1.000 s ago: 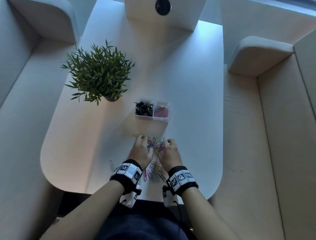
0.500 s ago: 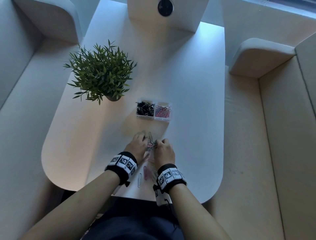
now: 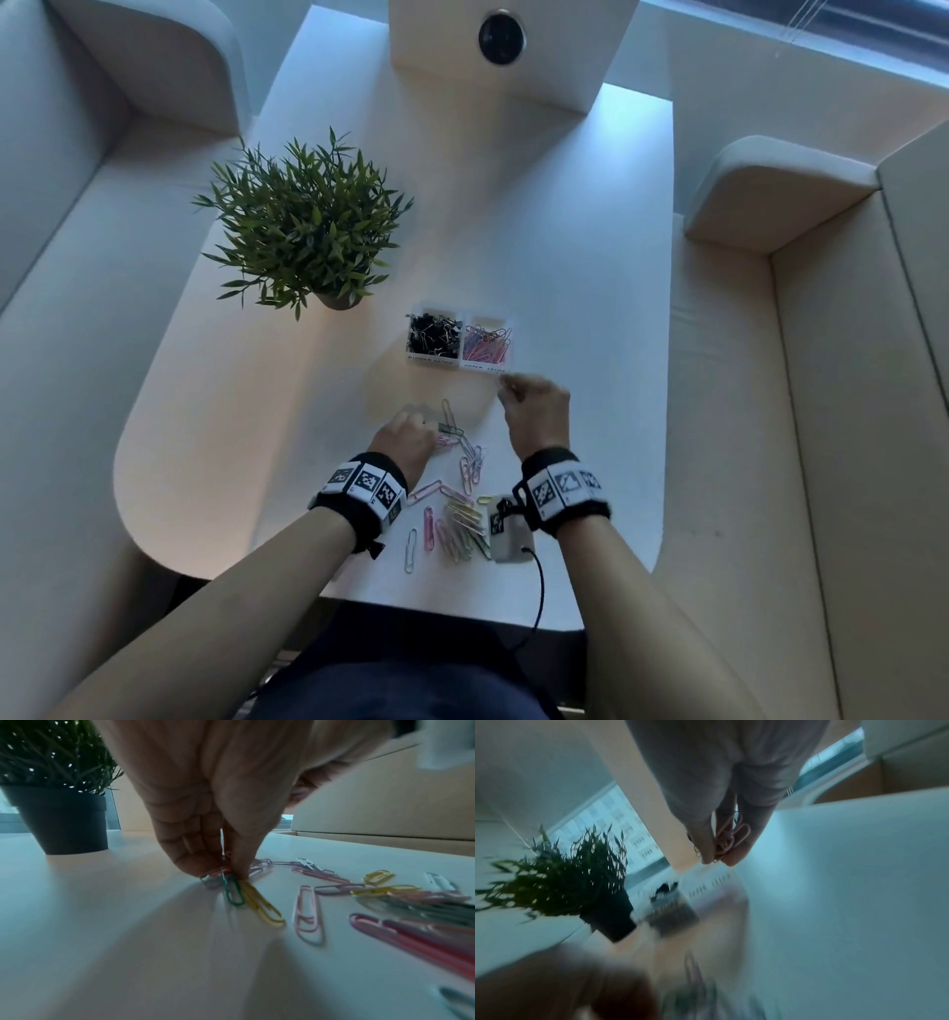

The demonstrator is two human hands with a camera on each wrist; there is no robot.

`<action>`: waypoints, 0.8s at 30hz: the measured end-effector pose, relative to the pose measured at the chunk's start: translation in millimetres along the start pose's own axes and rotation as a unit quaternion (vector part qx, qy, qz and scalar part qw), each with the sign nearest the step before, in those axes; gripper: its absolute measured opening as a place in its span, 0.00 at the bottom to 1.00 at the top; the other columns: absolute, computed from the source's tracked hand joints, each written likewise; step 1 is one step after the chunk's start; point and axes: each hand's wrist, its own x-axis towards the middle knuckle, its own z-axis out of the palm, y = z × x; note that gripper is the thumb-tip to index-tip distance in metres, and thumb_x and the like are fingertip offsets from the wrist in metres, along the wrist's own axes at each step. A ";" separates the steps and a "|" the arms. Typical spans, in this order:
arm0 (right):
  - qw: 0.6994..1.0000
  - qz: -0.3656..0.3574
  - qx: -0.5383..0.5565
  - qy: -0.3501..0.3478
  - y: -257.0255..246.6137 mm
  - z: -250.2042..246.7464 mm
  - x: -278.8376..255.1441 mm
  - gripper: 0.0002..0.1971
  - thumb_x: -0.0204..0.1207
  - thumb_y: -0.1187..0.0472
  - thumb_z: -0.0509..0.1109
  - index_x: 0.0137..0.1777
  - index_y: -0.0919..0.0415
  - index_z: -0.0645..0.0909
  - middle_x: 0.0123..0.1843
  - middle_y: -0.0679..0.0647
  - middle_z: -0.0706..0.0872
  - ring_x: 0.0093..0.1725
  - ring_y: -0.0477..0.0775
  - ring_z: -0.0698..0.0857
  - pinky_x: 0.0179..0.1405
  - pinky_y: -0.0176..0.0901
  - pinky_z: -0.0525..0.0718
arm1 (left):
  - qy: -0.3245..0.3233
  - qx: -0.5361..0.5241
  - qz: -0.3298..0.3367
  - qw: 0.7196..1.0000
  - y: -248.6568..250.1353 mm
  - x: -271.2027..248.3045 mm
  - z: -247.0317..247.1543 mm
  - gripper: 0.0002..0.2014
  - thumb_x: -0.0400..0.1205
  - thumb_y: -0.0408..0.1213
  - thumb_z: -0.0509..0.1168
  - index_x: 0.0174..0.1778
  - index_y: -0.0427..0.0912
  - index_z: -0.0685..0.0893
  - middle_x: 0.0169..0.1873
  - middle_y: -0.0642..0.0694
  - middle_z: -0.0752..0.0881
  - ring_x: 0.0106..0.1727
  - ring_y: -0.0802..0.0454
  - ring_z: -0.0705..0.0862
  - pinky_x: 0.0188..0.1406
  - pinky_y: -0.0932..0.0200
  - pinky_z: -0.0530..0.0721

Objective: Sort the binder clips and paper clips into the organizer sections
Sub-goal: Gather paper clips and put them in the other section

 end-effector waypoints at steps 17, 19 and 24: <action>0.996 0.011 -0.015 -0.086 44.2 -27.4 -13.6 0.26 0.67 0.64 0.76 0.67 0.57 0.79 0.56 0.58 0.85 0.51 0.54 0.84 0.55 0.52 0.84 | 0.040 -0.161 -0.009 0.986 -16.3 6.8 -18.6 0.06 0.82 0.32 0.61 0.43 0.36 0.83 0.37 0.46 0.77 0.38 0.49 0.78 0.43 0.57 0.81; 0.968 0.020 -0.093 -0.231 65.5 -31.9 -53.7 0.38 0.63 0.62 0.78 0.75 0.51 0.69 0.64 0.57 0.76 0.58 0.55 0.80 0.59 0.49 0.81 | 0.076 -0.195 0.008 0.978 -9.5 12.9 -38.8 0.05 0.81 0.34 0.63 0.46 0.37 0.84 0.39 0.47 0.79 0.39 0.53 0.77 0.42 0.63 0.77; 0.929 -0.031 -0.197 -0.312 87.4 -24.5 -115.3 0.48 0.61 0.66 0.75 0.78 0.47 0.54 0.68 0.52 0.62 0.55 0.54 0.76 0.41 0.43 0.87 | 0.111 -0.185 0.030 0.976 17.2 63.8 -94.4 0.05 0.79 0.27 0.64 0.44 0.36 0.86 0.41 0.40 0.87 0.40 0.48 0.83 0.43 0.61 0.78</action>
